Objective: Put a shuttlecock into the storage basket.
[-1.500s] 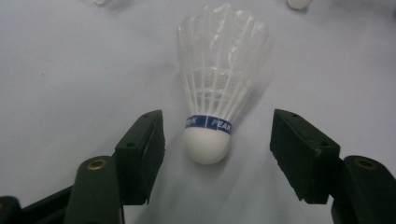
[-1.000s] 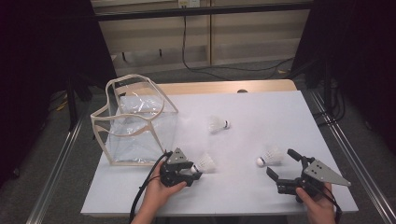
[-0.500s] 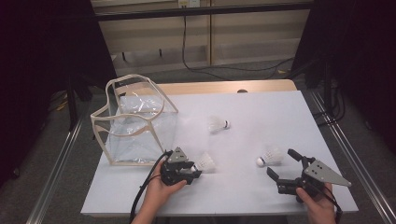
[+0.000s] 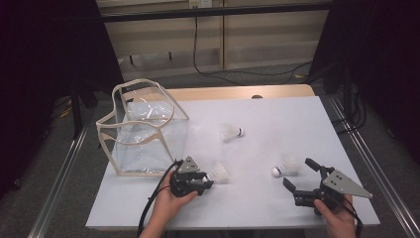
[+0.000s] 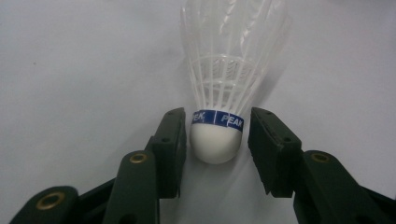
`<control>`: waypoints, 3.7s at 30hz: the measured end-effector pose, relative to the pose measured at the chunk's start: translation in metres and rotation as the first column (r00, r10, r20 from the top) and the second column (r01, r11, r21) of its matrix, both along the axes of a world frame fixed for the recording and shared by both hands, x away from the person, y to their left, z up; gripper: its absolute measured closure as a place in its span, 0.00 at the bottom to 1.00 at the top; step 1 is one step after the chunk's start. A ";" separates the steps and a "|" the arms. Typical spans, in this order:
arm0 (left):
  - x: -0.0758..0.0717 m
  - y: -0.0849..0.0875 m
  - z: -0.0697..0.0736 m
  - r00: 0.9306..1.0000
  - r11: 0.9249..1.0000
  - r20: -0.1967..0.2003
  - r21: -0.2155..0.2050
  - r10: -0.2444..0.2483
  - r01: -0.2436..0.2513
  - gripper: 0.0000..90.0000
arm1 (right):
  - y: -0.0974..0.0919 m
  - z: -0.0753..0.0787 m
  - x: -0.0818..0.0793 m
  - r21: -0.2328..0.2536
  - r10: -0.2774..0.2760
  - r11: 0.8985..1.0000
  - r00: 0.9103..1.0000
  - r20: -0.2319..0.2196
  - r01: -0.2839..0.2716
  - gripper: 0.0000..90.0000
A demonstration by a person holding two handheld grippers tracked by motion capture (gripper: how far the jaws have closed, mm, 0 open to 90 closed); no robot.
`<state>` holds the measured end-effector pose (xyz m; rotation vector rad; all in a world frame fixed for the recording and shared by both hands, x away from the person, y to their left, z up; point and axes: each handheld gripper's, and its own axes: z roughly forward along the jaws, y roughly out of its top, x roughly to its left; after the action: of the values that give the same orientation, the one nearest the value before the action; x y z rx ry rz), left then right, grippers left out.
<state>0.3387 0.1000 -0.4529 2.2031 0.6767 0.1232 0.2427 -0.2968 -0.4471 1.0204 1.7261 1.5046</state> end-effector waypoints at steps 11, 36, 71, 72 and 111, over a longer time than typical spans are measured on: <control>0.000 0.001 0.001 1.000 1.000 -0.026 -0.003 -0.006 0.006 0.68 | 0.000 0.000 0.000 0.001 0.000 1.000 1.000 0.003 0.000 0.01; -0.002 -0.001 0.005 0.996 1.000 -0.093 -0.007 -0.013 0.013 0.72 | -0.001 0.001 0.000 0.002 0.001 1.000 1.000 0.008 -0.001 0.01; 0.003 -0.004 0.040 0.991 1.000 -0.131 -0.019 0.016 -0.018 0.73 | -0.004 0.000 -0.002 0.012 -0.005 1.000 1.000 0.004 0.005 0.01; 0.003 -0.005 0.041 0.991 1.000 -0.132 -0.016 0.016 -0.018 0.73 | -0.004 0.000 -0.002 0.011 -0.005 1.000 1.000 0.005 0.005 0.01; 0.020 -0.012 0.079 0.985 1.000 -0.168 -0.001 0.020 -0.021 0.73 | -0.005 0.002 -0.003 0.021 -0.004 1.000 1.000 0.010 0.004 0.01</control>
<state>0.3591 0.0878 -0.3740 2.2214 0.7920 -0.0545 0.2395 -0.3016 -0.4455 1.0247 1.7037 1.5257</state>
